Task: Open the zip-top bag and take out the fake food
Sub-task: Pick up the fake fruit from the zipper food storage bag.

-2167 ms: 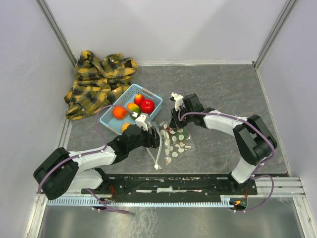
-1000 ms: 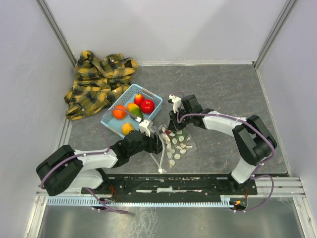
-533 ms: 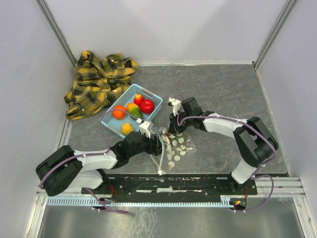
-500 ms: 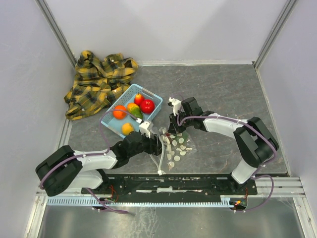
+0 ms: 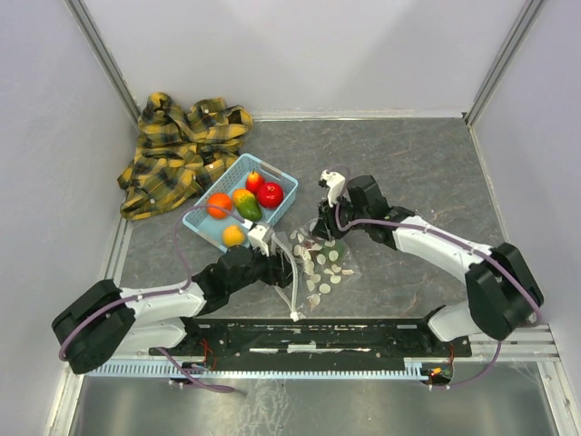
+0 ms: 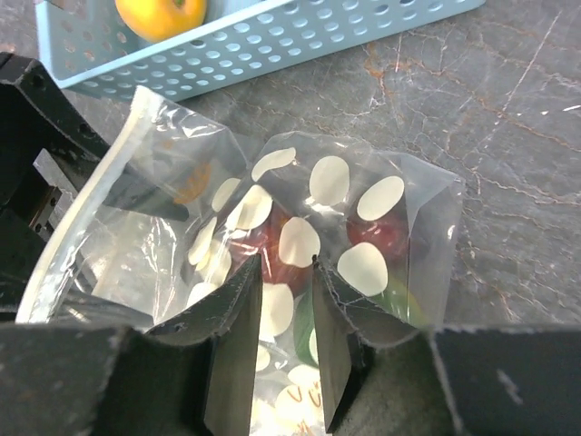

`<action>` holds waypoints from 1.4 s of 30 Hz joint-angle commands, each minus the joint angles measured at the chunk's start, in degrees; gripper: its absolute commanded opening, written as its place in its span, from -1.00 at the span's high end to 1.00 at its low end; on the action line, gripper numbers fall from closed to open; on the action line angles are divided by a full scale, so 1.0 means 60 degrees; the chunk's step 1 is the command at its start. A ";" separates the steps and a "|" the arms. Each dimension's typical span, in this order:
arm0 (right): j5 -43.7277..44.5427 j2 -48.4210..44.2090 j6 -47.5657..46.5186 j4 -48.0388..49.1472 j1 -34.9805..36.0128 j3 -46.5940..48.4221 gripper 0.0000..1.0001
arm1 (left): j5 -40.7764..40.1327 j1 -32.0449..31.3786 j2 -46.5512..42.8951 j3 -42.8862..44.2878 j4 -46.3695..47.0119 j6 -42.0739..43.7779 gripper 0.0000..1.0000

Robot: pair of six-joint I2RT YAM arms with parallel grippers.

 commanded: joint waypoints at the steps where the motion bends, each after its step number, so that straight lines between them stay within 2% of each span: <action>1: 0.0455 -0.1021 -0.0133 0.0149 -0.0100 -0.0339 0.26 | -0.0239 -0.0035 -0.0738 0.0009 -0.0165 0.0331 -0.58; 6: 0.0381 -0.1835 -0.0054 -0.0008 -0.0117 -0.0924 0.21 | -0.0313 -0.0033 -0.1384 0.0024 -0.0525 0.0396 -0.58; 9: 0.0320 -0.1764 0.0068 0.0151 -0.0118 -0.1352 0.19 | -0.0212 -0.0035 -0.1303 0.0116 -0.0579 0.0360 -0.59; 15: -0.0214 -0.0656 0.0658 0.1186 -0.0033 -0.1476 0.29 | 0.0045 -0.0040 -0.0767 0.0437 -0.0770 0.0184 -0.62; 17: -0.0215 -0.0425 0.0772 0.1280 -0.0008 -0.1415 0.39 | 0.0127 -0.0034 -0.0539 0.0468 -0.0491 0.0106 -0.61; 23: -0.0317 0.0106 0.0750 0.1279 0.0024 -0.1114 0.50 | 0.0095 -0.0029 0.0488 0.1031 -0.0206 0.0096 -0.59; 34: -0.0416 0.0618 0.0576 0.1140 0.0072 -0.0812 0.52 | -0.0038 -0.0020 0.1701 0.1559 -0.0058 0.0452 -0.72; 42: -0.0576 0.1021 0.0559 0.1219 0.0140 -0.0651 0.53 | -0.0518 -0.0018 0.2216 0.2013 -0.0379 0.0524 -0.72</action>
